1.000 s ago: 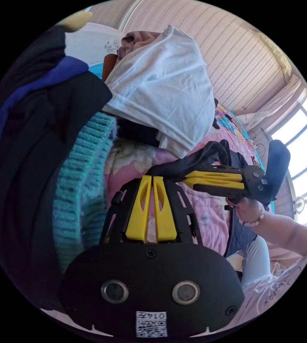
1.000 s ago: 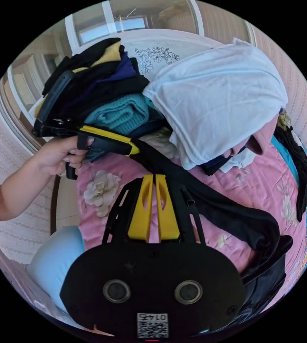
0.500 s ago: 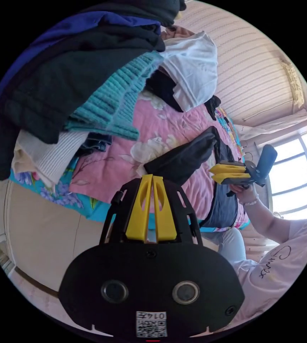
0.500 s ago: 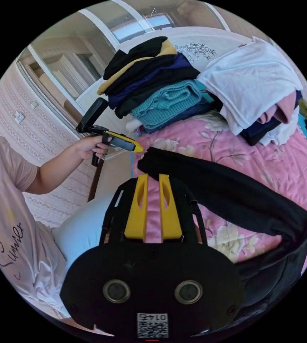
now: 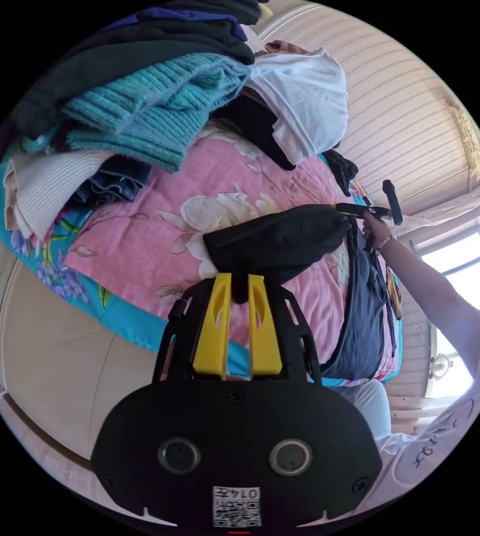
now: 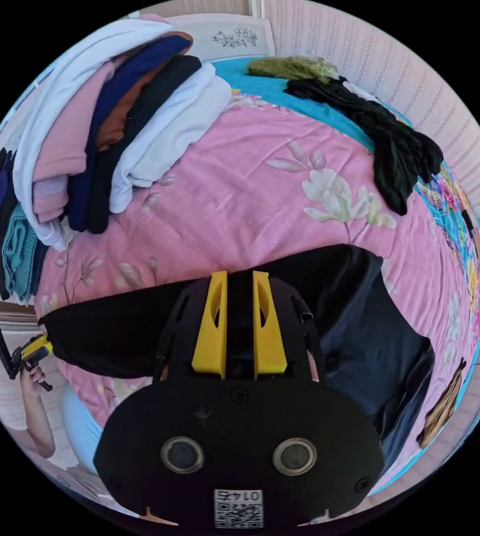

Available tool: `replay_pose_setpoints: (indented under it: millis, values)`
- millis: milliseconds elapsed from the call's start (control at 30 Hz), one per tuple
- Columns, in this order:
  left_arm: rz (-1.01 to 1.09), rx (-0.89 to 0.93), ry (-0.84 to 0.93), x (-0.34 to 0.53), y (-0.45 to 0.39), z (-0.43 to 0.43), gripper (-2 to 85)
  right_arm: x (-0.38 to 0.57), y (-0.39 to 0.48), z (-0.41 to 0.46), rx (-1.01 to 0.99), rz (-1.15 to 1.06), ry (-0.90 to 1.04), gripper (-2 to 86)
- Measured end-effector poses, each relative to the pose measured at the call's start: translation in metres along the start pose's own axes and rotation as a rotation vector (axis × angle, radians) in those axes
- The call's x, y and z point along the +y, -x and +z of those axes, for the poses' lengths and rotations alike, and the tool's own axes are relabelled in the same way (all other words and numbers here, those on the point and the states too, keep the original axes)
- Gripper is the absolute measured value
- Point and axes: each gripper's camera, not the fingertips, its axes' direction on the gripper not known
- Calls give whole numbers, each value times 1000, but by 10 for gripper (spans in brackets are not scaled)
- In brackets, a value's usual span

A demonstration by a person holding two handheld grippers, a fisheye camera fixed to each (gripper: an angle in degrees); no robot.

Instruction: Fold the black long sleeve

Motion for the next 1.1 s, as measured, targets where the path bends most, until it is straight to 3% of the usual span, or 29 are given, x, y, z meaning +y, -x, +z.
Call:
replay_pose_setpoints:
  millis: [67,233,433,533,633,800,1100]
  values:
    - [-7,45,-14,1,7,-1,17,-6,-4,-6,-30,-5,-17,17]
    - [30,59,-26,0,7,-15,-8,-17,0,-32,-65,-98,-75,2]
    - [41,98,-32,-7,9,-24,1,-29,-11,-38,-79,2,-25,60]
    - [37,57,-43,-2,6,-25,37,-25,-18,-24,9,50,76,71]
    - [38,15,-45,1,3,-12,56,-19,-17,-18,14,19,51,34]
    - [66,20,-19,-4,2,12,-1,-20,-18,-26,-13,-14,56,2]
    - [116,-13,-71,-5,-5,7,-10,-20,-18,-36,-32,-31,-10,-2]
